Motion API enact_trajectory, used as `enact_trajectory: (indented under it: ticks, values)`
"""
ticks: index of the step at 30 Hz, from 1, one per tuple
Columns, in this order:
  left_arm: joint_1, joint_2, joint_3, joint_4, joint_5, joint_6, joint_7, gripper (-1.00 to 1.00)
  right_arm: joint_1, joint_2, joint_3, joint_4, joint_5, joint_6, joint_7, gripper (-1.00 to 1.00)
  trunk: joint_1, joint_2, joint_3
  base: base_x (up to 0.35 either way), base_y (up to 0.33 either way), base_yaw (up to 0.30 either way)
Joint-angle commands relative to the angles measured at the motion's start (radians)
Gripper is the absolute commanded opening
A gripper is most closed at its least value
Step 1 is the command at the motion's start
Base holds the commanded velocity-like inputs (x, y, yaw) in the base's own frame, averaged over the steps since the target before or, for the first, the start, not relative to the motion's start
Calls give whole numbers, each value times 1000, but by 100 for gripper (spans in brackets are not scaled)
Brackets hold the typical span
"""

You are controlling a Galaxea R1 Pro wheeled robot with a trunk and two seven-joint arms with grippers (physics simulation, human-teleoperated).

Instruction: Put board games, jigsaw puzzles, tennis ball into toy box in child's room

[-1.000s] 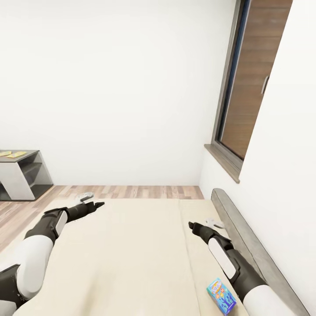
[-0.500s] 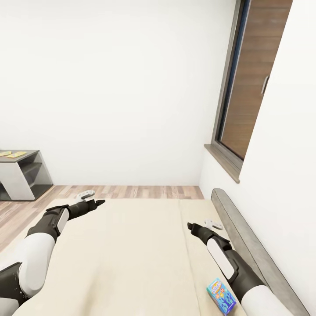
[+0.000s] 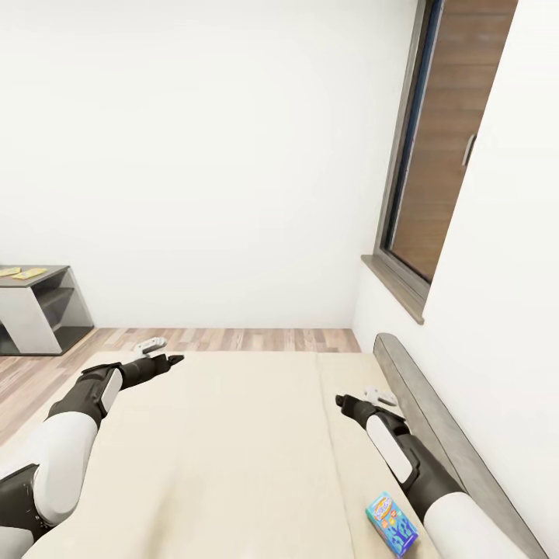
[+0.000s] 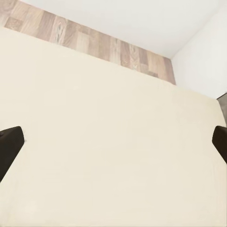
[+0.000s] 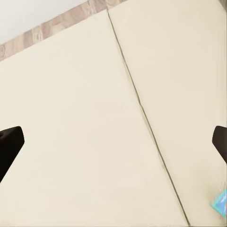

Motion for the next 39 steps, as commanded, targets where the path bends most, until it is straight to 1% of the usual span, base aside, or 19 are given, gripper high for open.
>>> enact_trajectory:
  ticks: [1,4,5,12,18,26,30,31,33,35,39]
  values:
    - [-1,-1,8,-1,-10,6,-5,100,-3,-1,5,4,-9,7,-15,100,1,-2,-2,0,0,0]
    - [-1,-1,8,-1,-10,6,-3,100,-7,-1,5,21,-9,15,-32,100,1,-2,-2,0,0,0]
    - [-1,-1,8,-1,-10,6,-3,100,-8,-1,5,83,-9,16,-68,100,1,-2,-2,0,0,0]
    - [-1,-2,9,-1,-10,11,-4,100,-20,-1,5,121,-9,19,-74,100,1,-2,-2,0,0,0]
    - [-1,-2,9,-1,-8,36,-8,100,-52,0,5,202,-7,19,-75,100,1,-2,-2,0,0,0]
    - [-1,0,9,-1,-6,65,-21,100,-62,0,6,235,-7,17,-75,100,1,-2,-2,0,0,0]
    - [-1,0,9,-1,-6,88,-66,100,-63,-1,7,238,-7,14,-75,100,1,-2,-2,0,0,0]
    - [-1,0,9,-1,-7,97,-88,100,-63,-1,8,240,-7,12,-75,100,1,-2,-2,0,0,0]
    - [-1,0,9,-1,-7,106,-110,100,-63,-1,8,245,-7,10,-75,100,1,-2,-2,0,0,0]
    - [-1,0,8,-1,-7,122,-156,100,-63,-1,8,265,-6,7,-74,100,1,-2,-2,0,0,0]
    - [-1,0,7,-1,-7,142,-210,100,-63,-1,9,282,-4,4,-73,100,1,-2,-2,0,0,0]
